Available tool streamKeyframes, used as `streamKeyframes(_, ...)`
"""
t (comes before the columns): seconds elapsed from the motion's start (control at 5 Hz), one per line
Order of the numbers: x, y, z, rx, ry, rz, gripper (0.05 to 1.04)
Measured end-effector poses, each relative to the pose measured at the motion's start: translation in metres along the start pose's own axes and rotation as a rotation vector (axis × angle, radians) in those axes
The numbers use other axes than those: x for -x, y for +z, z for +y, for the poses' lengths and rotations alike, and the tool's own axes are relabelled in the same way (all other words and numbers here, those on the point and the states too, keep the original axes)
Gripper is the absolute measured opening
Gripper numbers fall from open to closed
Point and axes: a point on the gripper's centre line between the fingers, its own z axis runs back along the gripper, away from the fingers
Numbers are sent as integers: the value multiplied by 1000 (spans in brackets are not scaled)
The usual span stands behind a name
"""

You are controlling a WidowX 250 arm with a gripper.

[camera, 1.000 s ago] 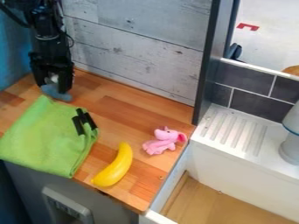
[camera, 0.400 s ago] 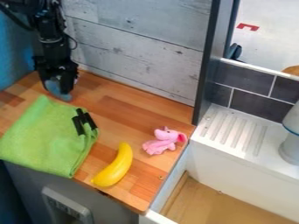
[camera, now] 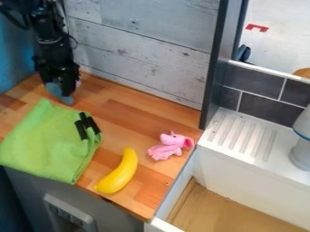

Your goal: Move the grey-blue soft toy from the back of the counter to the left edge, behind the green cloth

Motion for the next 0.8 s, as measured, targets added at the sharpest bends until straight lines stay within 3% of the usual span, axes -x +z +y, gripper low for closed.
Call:
streamKeyframes(0.2,13,26,17,-69,18,-138,655)
streamKeyframes(0.4,31,34,34,-99,71,-163,655)
streamKeyframes(0.6,54,25,50,-169,173,-107,655)
streamKeyframes(0.8,73,27,57,-206,232,1,655)
